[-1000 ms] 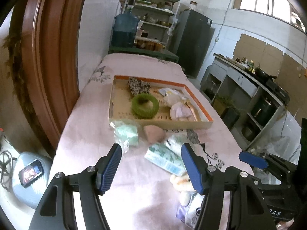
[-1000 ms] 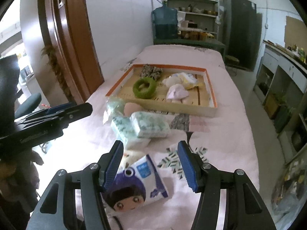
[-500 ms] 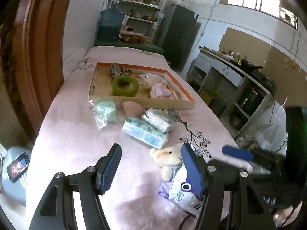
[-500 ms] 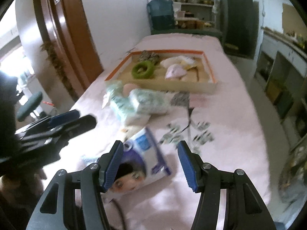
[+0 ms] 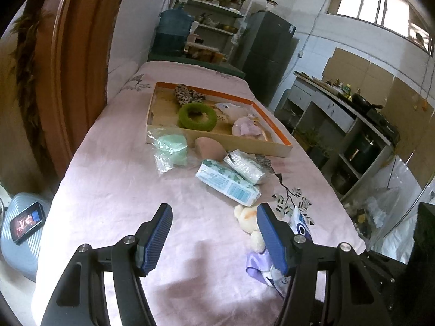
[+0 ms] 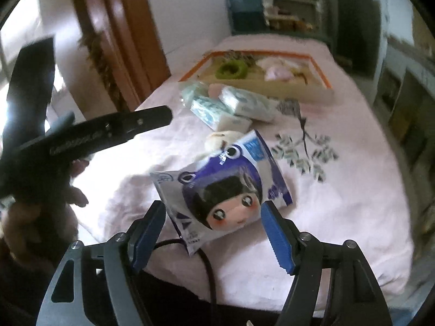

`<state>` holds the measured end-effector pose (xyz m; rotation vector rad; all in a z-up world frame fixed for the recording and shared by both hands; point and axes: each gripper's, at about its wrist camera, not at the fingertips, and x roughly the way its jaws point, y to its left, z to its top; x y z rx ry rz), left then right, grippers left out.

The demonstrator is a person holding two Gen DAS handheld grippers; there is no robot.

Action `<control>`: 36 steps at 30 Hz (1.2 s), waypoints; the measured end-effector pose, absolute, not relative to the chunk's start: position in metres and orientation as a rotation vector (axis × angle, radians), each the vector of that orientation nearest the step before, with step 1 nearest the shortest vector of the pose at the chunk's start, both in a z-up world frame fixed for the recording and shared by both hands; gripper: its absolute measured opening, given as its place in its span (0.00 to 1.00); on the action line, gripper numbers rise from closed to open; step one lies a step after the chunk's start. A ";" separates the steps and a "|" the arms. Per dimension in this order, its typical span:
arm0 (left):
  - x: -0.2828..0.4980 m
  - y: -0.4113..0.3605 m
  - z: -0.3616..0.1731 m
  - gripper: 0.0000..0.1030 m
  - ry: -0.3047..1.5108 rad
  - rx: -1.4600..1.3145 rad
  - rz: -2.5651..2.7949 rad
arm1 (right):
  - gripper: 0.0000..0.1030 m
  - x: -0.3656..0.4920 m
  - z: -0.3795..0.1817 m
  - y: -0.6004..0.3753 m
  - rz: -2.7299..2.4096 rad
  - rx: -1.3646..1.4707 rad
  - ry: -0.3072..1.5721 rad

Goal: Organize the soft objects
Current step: 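Grasp the purple-dress teddy bear with the left gripper while the right gripper grasps the cartoon wipes pack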

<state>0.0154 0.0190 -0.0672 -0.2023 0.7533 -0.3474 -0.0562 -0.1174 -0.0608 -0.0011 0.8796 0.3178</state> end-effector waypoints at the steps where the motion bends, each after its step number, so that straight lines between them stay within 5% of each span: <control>1: 0.015 0.020 -0.068 0.62 0.753 -0.203 -0.346 | 0.72 -0.057 -0.061 -0.113 0.315 -0.034 0.873; 14: 0.022 0.011 -0.070 0.62 0.783 -0.207 -0.384 | 0.72 -0.023 -0.070 -0.178 0.093 -0.096 0.911; 36: 0.030 -0.055 -0.115 0.63 0.906 -0.134 -0.470 | 0.77 -0.004 -0.096 -0.228 0.105 0.340 0.954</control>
